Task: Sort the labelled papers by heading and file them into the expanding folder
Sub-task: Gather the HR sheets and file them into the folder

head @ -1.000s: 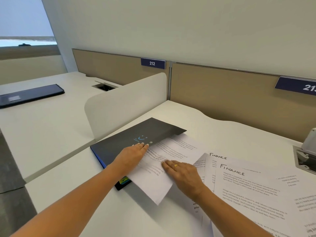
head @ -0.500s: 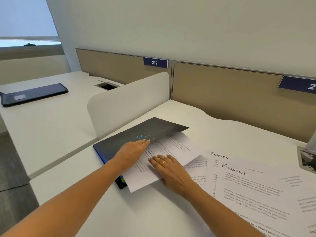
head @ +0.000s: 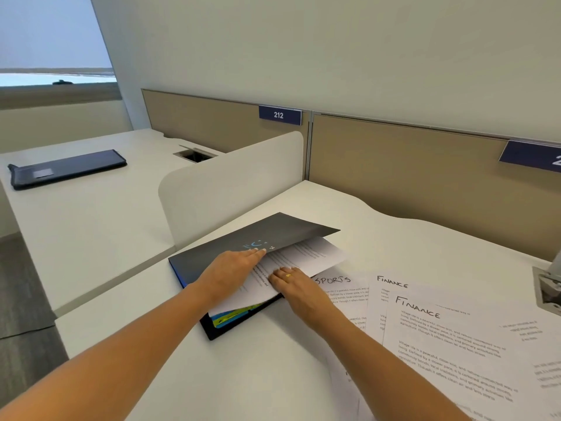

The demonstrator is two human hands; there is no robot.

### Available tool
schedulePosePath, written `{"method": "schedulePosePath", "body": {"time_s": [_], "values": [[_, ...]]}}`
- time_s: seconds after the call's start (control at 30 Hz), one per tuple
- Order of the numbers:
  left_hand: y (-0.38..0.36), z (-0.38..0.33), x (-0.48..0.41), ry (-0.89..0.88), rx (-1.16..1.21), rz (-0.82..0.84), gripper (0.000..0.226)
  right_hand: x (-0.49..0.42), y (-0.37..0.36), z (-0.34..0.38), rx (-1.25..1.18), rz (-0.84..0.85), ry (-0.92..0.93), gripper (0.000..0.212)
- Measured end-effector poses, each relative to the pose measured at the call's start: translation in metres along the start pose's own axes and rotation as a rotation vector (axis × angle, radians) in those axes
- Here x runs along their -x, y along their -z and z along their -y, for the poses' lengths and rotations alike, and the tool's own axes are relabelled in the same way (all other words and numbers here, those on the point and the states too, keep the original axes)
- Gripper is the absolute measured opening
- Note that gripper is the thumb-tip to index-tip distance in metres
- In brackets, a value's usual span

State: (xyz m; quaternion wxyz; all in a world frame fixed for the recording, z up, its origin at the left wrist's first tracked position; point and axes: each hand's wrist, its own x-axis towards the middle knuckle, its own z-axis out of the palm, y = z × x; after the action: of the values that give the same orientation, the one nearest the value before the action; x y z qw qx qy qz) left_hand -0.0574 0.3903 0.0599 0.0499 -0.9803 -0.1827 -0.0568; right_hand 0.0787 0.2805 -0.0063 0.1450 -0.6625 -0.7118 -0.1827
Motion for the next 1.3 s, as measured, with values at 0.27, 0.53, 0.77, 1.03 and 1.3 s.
{"method": "schedulePosePath", "body": {"time_s": [0.27, 0.53, 0.77, 1.03, 1.3], "values": [[-0.002, 0.004, -0.001, 0.008, 0.021, -0.035, 0.057, 0.018, 0.005, -0.003, 0.036, -0.046, 0.044, 0.035], [-0.001, 0.013, -0.001, 0.0, 0.085, -0.098, 0.058, 0.014, 0.003, -0.009, 0.004, -0.024, -0.055, 0.035], [-0.005, 0.024, 0.0, -0.102, 0.032, -0.228, 0.064, -0.002, -0.015, 0.004, -0.071, -0.057, -0.193, 0.054], [0.0, 0.023, 0.004, -0.063, 0.026, -0.23, 0.065, 0.0, -0.027, 0.011, -0.092, -0.006, -0.201, 0.056], [-0.003, 0.013, 0.005, -0.065, -0.011, -0.237, 0.065, 0.003, -0.031, 0.014, -0.003, -0.067, -0.225, 0.035]]}}
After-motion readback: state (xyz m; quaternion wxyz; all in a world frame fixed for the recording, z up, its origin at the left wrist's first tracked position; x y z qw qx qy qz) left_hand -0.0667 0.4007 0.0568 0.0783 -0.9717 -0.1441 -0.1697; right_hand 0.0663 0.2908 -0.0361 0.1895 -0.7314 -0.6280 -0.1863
